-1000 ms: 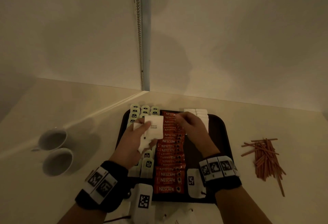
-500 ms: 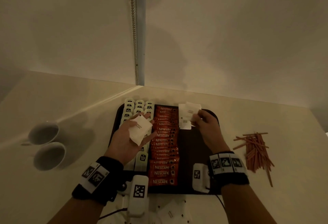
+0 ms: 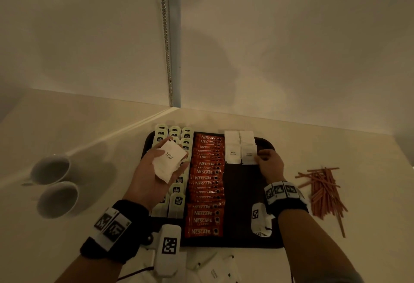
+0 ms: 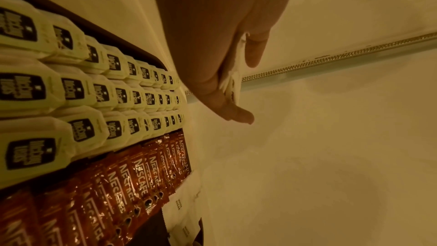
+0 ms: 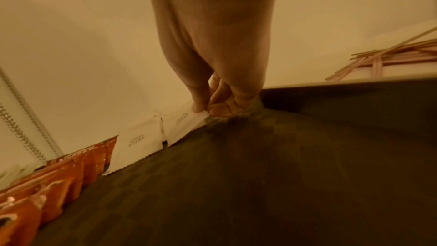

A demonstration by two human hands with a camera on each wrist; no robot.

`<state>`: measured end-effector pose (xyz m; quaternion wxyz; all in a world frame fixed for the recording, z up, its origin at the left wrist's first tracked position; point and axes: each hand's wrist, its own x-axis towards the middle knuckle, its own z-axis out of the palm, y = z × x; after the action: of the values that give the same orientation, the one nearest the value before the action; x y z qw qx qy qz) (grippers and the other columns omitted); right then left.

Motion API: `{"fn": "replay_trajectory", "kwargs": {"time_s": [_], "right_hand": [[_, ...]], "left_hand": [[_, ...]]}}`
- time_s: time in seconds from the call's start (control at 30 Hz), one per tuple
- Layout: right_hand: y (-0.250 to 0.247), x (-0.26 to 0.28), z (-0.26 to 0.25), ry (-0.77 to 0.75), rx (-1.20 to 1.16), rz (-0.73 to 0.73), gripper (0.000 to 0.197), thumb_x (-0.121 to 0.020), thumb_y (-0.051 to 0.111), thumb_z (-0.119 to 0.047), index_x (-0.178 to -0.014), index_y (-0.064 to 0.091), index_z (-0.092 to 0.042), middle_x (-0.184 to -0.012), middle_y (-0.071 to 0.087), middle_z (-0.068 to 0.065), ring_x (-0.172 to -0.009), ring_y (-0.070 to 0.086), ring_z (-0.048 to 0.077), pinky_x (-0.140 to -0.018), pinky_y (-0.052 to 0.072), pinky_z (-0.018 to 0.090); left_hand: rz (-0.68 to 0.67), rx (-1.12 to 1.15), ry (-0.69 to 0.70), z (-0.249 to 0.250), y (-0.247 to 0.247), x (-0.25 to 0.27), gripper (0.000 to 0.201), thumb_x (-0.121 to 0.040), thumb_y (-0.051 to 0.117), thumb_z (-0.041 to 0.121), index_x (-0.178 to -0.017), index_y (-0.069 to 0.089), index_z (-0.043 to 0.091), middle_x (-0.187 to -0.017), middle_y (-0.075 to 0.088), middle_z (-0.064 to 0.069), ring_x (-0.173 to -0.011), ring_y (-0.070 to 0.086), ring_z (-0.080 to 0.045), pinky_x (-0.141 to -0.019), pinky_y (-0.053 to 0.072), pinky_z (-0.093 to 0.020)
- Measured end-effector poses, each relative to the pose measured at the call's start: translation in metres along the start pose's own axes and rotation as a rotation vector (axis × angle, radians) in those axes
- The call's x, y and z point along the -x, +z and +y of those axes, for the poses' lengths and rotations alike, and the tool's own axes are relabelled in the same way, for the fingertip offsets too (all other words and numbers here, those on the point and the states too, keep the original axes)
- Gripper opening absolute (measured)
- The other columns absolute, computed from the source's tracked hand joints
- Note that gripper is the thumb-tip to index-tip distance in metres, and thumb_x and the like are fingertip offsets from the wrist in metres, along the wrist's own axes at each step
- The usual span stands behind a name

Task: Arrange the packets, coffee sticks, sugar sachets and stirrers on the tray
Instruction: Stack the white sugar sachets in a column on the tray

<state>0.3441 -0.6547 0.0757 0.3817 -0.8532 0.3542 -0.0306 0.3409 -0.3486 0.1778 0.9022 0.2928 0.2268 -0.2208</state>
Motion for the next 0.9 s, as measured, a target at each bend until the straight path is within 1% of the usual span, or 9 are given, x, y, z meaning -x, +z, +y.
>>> {"fn": "replay_trajectory", "kwargs": {"time_s": [0.1, 0.23, 0.37, 0.43, 0.47, 0.57, 0.67, 0.8, 0.9], "right_hand": [[0.004, 0.000, -0.003, 0.033, 0.000, 0.025, 0.026, -0.086, 0.065, -0.014, -0.110, 0.060, -0.004, -0.111, 0.065, 0.012, -0.104, 0.058, 0.027, -0.087, 0.042, 0.030], [0.006, 0.005, -0.008, 0.011, 0.025, 0.048, 0.028, -0.086, 0.065, -0.013, -0.110, 0.058, -0.001, -0.107, 0.065, 0.015, -0.101, 0.059, 0.029, -0.078, 0.037, 0.023], [0.001, 0.018, -0.032, -0.080, -0.065, 0.086, 0.030, -0.086, 0.066, -0.017, -0.111, 0.056, -0.003, -0.099, 0.065, 0.012, -0.089, 0.061, 0.023, -0.073, 0.041, 0.022], [-0.004, 0.040, -0.063, -0.201, -0.158, -0.030, 0.025, -0.089, 0.062, -0.023, -0.108, 0.059, -0.008, -0.093, 0.063, 0.001, -0.082, 0.057, 0.012, -0.066, 0.041, 0.014], [-0.007, 0.055, -0.080, -0.260, -0.224, -0.161, 0.021, -0.089, 0.060, -0.026, -0.105, 0.060, -0.011, -0.091, 0.062, -0.004, -0.081, 0.058, 0.009, -0.064, 0.041, 0.012], [-0.009, 0.099, -0.120, -0.354, -0.354, -0.557, 0.024, -0.087, 0.059, -0.036, -0.101, 0.063, -0.017, -0.093, 0.067, -0.006, -0.086, 0.065, 0.007, -0.074, 0.053, 0.020], [-0.005, 0.123, -0.135, -0.363, -0.475, -0.626, 0.020, -0.089, 0.060, -0.026, -0.108, 0.062, -0.019, -0.096, 0.067, -0.003, -0.091, 0.066, 0.016, -0.081, 0.056, 0.032], [-0.001, 0.128, -0.133, -0.349, -0.524, -0.681, 0.024, -0.090, 0.058, -0.014, -0.114, 0.060, -0.018, -0.102, 0.066, 0.006, -0.091, 0.065, 0.022, -0.078, 0.057, 0.033], [0.002, 0.130, -0.127, -0.195, -0.773, -0.711, 0.022, -0.088, 0.058, -0.007, -0.110, 0.057, -0.008, -0.104, 0.065, 0.013, -0.088, 0.065, 0.023, -0.076, 0.055, 0.034]], "left_hand": [[-0.004, 0.023, -0.007, 0.000, 0.003, 0.002, 0.040, -0.093, 0.039, 0.013, -0.084, 0.078, 0.017, -0.105, 0.068, -0.017, -0.100, 0.062, -0.035, -0.063, 0.060, -0.036], [0.053, 0.002, 0.008, 0.000, 0.006, 0.002, 0.024, -0.094, 0.039, 0.011, -0.105, 0.061, 0.010, -0.113, 0.061, -0.019, -0.099, 0.060, -0.034, -0.059, 0.059, -0.035], [0.069, -0.021, 0.032, -0.001, 0.014, 0.005, 0.018, -0.096, 0.041, 0.007, -0.097, 0.059, 0.009, -0.106, 0.061, -0.018, -0.093, 0.059, -0.035, -0.061, 0.060, -0.035], [0.058, -0.041, 0.047, -0.001, 0.018, 0.006, 0.018, -0.097, 0.042, 0.005, -0.094, 0.059, 0.009, -0.103, 0.062, -0.016, -0.093, 0.059, -0.033, -0.061, 0.060, -0.033], [0.051, -0.061, 0.057, -0.002, 0.019, 0.006, 0.017, -0.096, 0.044, 0.004, -0.093, 0.060, 0.009, -0.102, 0.063, -0.015, -0.093, 0.059, -0.032, -0.059, 0.059, -0.032], [0.018, -0.156, 0.102, -0.005, 0.022, 0.006, 0.018, -0.096, 0.047, 0.004, -0.089, 0.061, 0.012, -0.099, 0.066, -0.010, -0.090, 0.062, -0.028, -0.056, 0.057, -0.028], [-0.011, -0.321, 0.181, -0.008, 0.022, 0.006, 0.015, -0.094, 0.051, 0.004, -0.089, 0.060, 0.015, -0.098, 0.066, -0.007, -0.086, 0.063, -0.023, -0.051, 0.052, -0.023], [0.008, -0.510, 0.299, -0.006, 0.021, 0.006, 0.015, -0.089, 0.060, 0.003, -0.090, 0.062, 0.017, -0.098, 0.063, -0.007, -0.080, 0.063, -0.020, -0.047, 0.047, -0.020], [-0.004, -0.577, 0.332, -0.002, 0.022, 0.006, 0.022, -0.084, 0.066, 0.001, -0.093, 0.063, 0.020, -0.092, 0.067, -0.003, -0.078, 0.064, -0.015, -0.053, 0.049, -0.023]]}}
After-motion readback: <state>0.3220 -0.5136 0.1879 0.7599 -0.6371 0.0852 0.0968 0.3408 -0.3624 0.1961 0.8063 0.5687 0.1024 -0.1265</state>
